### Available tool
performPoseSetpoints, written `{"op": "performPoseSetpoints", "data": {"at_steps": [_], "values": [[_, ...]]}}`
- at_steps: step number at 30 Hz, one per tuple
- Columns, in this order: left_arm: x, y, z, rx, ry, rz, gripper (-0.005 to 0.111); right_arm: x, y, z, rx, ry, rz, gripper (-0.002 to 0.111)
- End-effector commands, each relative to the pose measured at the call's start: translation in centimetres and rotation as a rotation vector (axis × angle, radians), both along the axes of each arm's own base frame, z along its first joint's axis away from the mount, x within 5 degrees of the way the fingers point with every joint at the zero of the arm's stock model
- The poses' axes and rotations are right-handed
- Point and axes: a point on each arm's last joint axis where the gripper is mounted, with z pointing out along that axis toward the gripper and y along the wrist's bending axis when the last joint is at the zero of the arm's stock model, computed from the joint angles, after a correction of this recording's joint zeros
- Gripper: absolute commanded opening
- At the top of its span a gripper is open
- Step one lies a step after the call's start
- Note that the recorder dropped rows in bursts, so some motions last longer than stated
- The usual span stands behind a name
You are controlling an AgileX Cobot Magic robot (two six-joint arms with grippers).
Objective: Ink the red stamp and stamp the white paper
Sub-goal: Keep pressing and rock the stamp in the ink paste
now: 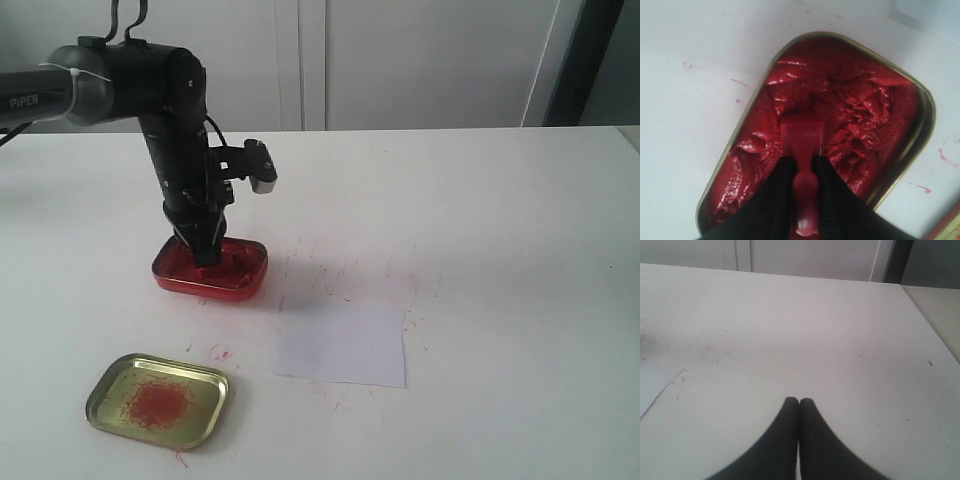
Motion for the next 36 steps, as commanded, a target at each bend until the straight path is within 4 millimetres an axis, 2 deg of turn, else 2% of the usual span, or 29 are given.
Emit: {"op": "performPoseSetpoints", "data": {"at_steps": [1,20,28,36], "values": [[-0.6,-0.7,1.3,-0.007,-0.014,-0.015,0.000,0.0,0.0,0.0,-0.002,-0.016,-0.005,0.000],[-0.5,-0.9,1.3,0.048,-0.065,0.081,0.000,0.0,0.0,0.0,-0.002,-0.016,-0.005,0.000],[-0.3,-1.1,-0.2,0.063,-0.035,0.102,0.000,0.0,0.0,0.0,0.019,-0.015,-0.011,0.000],[-0.1,-1.0,-0.3,0.068,-0.047,0.133,0.000,0.0,0.0,0.0,0.019,-0.015,-0.011,0.000]]}}
